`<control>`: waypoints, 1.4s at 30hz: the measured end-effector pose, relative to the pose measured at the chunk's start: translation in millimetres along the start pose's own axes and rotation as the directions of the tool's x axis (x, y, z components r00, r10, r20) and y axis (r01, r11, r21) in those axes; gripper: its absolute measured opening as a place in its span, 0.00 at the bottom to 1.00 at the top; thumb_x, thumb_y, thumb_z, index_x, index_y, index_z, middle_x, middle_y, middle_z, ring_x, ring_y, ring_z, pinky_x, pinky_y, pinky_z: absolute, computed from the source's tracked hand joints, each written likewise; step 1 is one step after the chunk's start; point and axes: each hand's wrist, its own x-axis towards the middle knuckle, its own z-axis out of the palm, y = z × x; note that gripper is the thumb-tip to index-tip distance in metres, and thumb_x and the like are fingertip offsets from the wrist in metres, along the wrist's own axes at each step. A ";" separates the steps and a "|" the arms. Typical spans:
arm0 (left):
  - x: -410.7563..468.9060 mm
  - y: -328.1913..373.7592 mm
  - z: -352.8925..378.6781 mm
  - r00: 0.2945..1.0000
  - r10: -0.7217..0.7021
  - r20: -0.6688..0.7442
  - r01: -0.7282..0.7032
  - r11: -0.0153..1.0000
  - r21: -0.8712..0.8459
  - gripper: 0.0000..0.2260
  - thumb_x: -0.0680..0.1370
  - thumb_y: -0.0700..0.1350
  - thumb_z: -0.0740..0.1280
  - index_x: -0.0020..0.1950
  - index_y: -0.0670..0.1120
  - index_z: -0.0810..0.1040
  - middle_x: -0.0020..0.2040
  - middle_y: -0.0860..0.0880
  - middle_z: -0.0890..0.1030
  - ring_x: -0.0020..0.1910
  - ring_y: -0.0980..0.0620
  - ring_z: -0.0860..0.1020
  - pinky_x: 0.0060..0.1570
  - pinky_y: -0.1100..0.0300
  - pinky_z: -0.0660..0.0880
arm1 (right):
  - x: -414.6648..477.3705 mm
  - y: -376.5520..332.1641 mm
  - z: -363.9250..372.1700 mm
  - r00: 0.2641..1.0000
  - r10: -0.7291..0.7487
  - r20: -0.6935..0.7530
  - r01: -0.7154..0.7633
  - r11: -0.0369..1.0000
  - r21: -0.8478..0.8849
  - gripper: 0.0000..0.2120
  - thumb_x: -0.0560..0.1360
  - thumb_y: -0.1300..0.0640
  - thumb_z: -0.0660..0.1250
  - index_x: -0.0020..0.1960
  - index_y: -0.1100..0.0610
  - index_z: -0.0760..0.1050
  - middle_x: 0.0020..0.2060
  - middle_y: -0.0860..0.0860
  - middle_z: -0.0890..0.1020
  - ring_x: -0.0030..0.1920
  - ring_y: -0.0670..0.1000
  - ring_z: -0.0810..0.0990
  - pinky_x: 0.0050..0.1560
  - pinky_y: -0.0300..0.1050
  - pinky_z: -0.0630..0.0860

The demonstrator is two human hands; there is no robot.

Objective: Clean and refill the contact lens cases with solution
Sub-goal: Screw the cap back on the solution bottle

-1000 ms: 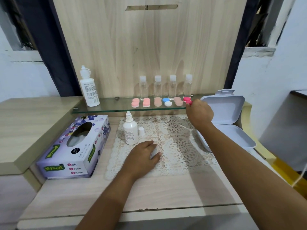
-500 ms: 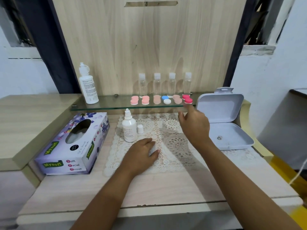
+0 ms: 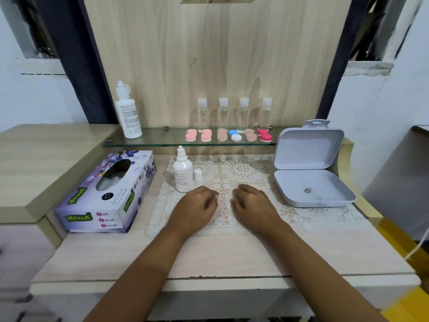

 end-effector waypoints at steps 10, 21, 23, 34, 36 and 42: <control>16.5 7.0 -32.6 0.798 -0.157 -0.582 0.144 0.987 -0.069 0.12 0.76 0.44 0.65 0.57 0.41 0.76 0.51 0.44 0.75 0.49 0.49 0.74 0.50 0.62 0.69 | -2.3 2.4 2.6 1.000 0.007 0.019 -0.006 1.000 -0.013 0.12 0.72 0.53 0.53 0.40 0.58 0.72 0.40 0.50 0.75 0.43 0.54 0.74 0.49 0.50 0.71; 32.8 -26.0 -25.1 0.812 -0.580 -0.060 0.457 0.696 -0.554 0.33 0.69 0.47 0.75 0.70 0.46 0.63 0.60 0.48 0.75 0.54 0.52 0.74 0.55 0.56 0.74 | -1.2 3.2 1.8 1.000 -0.013 0.021 0.013 1.000 -0.026 0.10 0.76 0.56 0.59 0.48 0.59 0.77 0.47 0.51 0.78 0.49 0.54 0.76 0.53 0.49 0.69; 32.4 -26.6 -23.2 0.808 -0.584 -0.076 0.459 0.706 -0.540 0.28 0.71 0.46 0.74 0.66 0.45 0.66 0.57 0.48 0.76 0.51 0.52 0.75 0.51 0.58 0.74 | -1.5 3.2 2.2 1.000 -0.016 0.005 0.016 1.000 -0.012 0.11 0.75 0.55 0.58 0.46 0.59 0.77 0.45 0.51 0.78 0.47 0.54 0.76 0.52 0.50 0.71; 13.1 -24.8 -31.1 0.850 -0.502 -0.159 0.378 0.791 -0.481 0.21 0.72 0.44 0.73 0.62 0.46 0.71 0.47 0.60 0.74 0.48 0.56 0.74 0.46 0.65 0.69 | 2.0 4.4 3.6 0.999 -0.049 -0.006 0.049 0.999 -0.020 0.13 0.73 0.54 0.56 0.43 0.59 0.77 0.42 0.53 0.78 0.42 0.57 0.76 0.48 0.50 0.73; 11.0 -25.3 -30.4 0.852 -0.502 -0.152 0.372 0.783 -0.499 0.20 0.72 0.44 0.72 0.62 0.47 0.71 0.47 0.62 0.73 0.47 0.59 0.74 0.45 0.67 0.69 | 4.5 2.9 0.5 0.999 -0.040 0.031 0.042 0.998 -0.055 0.13 0.74 0.54 0.56 0.45 0.59 0.77 0.44 0.54 0.79 0.45 0.58 0.77 0.48 0.48 0.72; 7.4 -28.3 -28.1 0.855 -0.501 -0.135 0.368 0.769 -0.523 0.19 0.73 0.44 0.72 0.61 0.50 0.70 0.49 0.61 0.75 0.48 0.60 0.75 0.44 0.70 0.70 | 31.7 -10.7 -16.4 0.985 0.064 0.163 -0.046 0.993 -0.113 0.14 0.77 0.51 0.58 0.55 0.56 0.78 0.51 0.55 0.78 0.52 0.56 0.76 0.52 0.49 0.74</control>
